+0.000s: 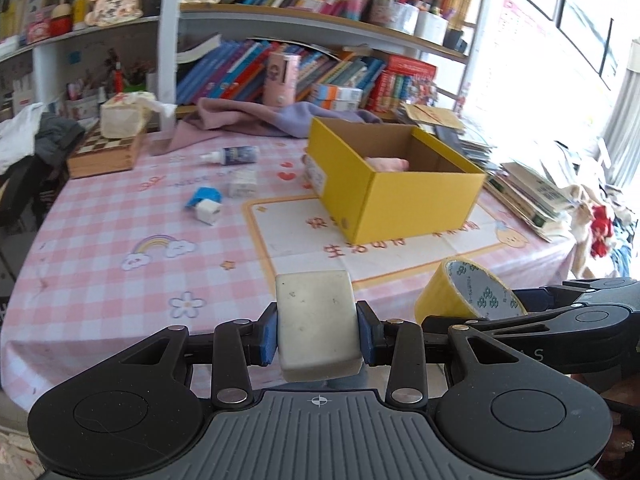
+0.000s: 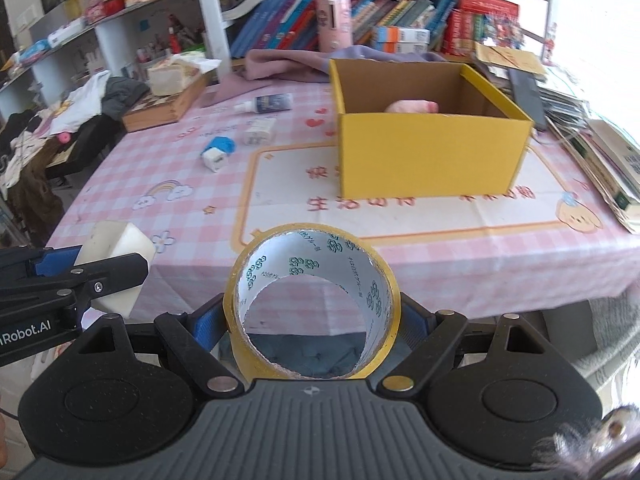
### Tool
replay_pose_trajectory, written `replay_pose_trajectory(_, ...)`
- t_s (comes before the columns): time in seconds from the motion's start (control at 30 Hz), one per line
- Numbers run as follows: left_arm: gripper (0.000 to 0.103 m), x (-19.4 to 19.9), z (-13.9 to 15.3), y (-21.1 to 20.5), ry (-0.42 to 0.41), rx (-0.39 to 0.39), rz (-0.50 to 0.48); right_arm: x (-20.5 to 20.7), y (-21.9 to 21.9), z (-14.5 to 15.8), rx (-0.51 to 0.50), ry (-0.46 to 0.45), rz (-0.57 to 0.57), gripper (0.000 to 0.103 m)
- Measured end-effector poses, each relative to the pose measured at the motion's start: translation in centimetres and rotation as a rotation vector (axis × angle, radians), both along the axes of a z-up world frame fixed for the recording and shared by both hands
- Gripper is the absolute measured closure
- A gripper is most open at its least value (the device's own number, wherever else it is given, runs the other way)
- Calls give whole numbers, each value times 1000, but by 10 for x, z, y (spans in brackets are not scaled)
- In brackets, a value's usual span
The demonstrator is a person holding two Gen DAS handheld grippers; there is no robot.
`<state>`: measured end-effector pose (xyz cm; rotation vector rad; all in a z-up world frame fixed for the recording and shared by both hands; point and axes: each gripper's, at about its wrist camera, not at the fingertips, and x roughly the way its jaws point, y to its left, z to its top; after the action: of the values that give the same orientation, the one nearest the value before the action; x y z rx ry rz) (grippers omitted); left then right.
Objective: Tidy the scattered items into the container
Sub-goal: 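Carry the soap bar with the left tool while the right tool brings the tape roll over the box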
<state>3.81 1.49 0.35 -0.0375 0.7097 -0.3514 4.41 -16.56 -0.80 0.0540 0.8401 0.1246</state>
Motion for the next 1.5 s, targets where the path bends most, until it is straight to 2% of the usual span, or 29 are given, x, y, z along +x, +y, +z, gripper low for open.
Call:
replay_pose_trajectory(0.93,66,26,-1,-90,-6,-26,-240,-19,-89,1,-36,9,-255,18)
replay_pose_trajectory(1.27,66,45,-4,-109,-3,-26,-269,-5,-106,-1,-40,9,-278,18)
replay_pose_trajectory(1.5,66,63,1,-123,-39,-10,-279,16,-113,6,-49,-42,-253,18)
